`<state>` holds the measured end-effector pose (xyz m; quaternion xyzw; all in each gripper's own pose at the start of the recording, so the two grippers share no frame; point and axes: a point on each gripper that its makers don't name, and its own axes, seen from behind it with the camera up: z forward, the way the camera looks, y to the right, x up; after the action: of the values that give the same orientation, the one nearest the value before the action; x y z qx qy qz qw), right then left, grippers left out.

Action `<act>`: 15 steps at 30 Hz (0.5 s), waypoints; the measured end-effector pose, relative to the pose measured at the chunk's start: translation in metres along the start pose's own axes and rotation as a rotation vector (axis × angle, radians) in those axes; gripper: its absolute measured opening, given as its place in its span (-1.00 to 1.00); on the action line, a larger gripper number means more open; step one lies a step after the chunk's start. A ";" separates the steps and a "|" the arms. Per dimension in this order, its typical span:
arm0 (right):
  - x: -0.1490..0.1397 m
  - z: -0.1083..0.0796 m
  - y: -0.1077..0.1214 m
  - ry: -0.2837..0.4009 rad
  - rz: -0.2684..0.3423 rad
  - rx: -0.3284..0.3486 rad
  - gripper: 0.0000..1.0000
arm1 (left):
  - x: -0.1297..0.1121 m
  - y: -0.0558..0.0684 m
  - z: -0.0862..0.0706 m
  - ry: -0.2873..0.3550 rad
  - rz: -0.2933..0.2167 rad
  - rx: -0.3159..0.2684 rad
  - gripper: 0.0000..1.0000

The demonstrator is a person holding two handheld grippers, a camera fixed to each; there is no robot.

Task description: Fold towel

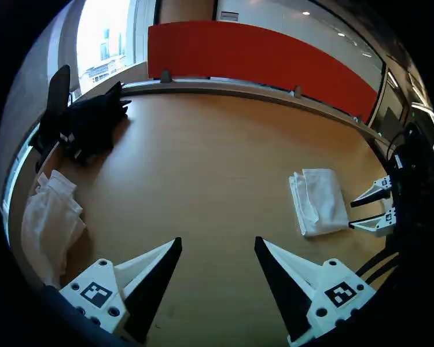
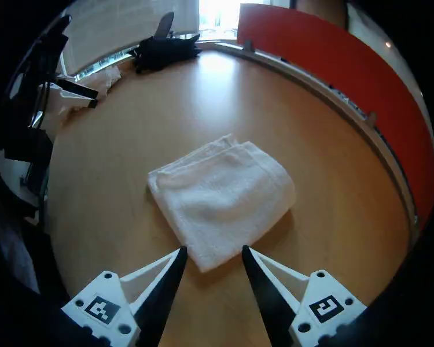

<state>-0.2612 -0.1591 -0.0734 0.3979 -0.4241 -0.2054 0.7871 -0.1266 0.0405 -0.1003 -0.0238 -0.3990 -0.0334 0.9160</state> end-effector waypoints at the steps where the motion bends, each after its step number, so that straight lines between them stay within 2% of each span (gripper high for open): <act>1: -0.002 0.001 0.000 -0.003 0.001 0.000 0.46 | 0.000 0.000 0.000 0.000 0.000 0.000 0.86; 9: -0.016 0.009 -0.004 -0.026 0.019 0.001 0.43 | -0.002 0.001 0.000 -0.003 0.000 -0.003 0.86; 15: -0.024 0.012 -0.007 -0.038 0.033 0.001 0.13 | -0.003 0.001 0.000 -0.004 -0.001 -0.003 0.87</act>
<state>-0.2841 -0.1534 -0.0874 0.3871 -0.4457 -0.1999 0.7820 -0.1292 0.0417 -0.1025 -0.0249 -0.4009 -0.0345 0.9151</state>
